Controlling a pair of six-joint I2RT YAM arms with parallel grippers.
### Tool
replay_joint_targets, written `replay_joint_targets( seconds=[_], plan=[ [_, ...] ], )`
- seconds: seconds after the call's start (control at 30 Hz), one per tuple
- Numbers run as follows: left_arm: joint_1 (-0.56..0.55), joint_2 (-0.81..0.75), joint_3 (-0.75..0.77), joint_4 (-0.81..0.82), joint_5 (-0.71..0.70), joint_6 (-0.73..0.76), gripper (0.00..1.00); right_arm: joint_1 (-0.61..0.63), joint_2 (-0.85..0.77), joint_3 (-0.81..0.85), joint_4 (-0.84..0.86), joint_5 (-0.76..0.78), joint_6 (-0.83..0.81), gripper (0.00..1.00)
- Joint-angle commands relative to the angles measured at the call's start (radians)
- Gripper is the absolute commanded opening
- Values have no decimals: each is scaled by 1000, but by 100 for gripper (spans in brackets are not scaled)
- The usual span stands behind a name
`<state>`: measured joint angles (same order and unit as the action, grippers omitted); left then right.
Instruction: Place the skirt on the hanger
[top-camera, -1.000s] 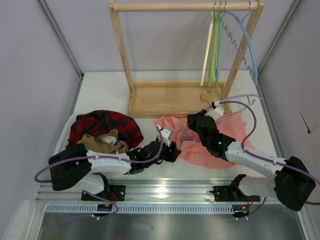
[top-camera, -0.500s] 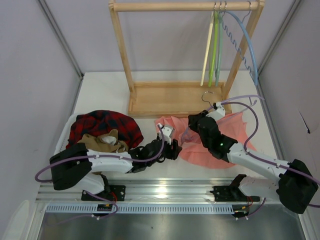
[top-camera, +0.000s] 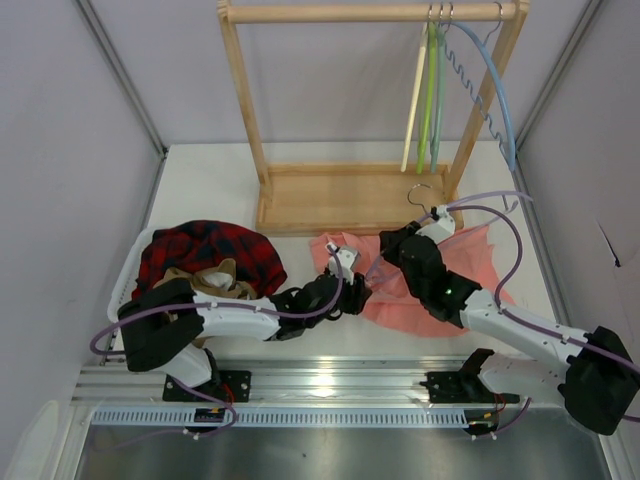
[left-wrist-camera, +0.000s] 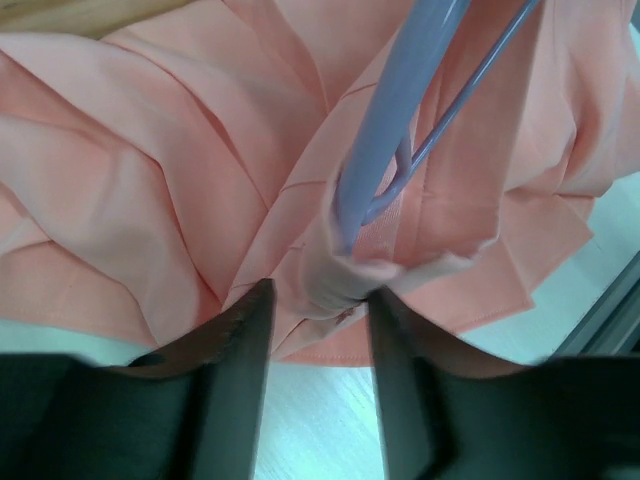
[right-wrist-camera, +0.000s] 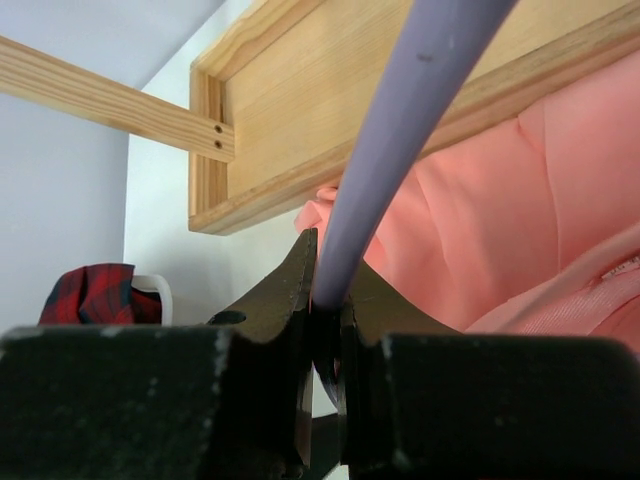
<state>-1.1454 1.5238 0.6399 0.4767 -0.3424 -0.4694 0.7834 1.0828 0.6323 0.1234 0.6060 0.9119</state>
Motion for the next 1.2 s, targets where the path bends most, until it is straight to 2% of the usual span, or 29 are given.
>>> replay_joint_targets(
  seconds=[0.0, 0.07, 0.1, 0.17, 0.2, 0.27, 0.5, 0.73, 0.87, 1.17],
  plan=[
    [-4, 33, -9, 83, 16, 5, 44, 0, -50, 9, 25, 67, -19, 0],
    [-4, 47, -26, 117, 20, 5, 31, -1, -60, 10, 22, 69, -18, 0],
    [-4, 56, -29, 129, 25, 6, 20, -1, -60, 10, 24, 70, -21, 0],
    [-4, 53, -43, 146, 34, 3, 12, -1, -61, 15, 13, 81, -21, 0],
    [-4, 39, -49, 152, 36, 3, 4, -1, -60, 17, 4, 95, -21, 0],
    [-4, 23, -91, 178, 31, -5, 0, -4, -60, 18, -2, 110, -21, 0],
    [-4, 16, -138, 166, 45, -31, 0, -12, -92, 17, -14, 127, -15, 0],
    [-11, 81, -94, 108, 62, -48, 4, -12, -178, -31, -54, 118, 42, 0],
    [-16, 73, -88, 92, 51, -52, 12, -9, -243, -74, -83, 80, 79, 0],
    [-19, -5, -106, 62, 72, -70, 44, 13, -343, -187, -84, 41, 186, 0]
  ],
)
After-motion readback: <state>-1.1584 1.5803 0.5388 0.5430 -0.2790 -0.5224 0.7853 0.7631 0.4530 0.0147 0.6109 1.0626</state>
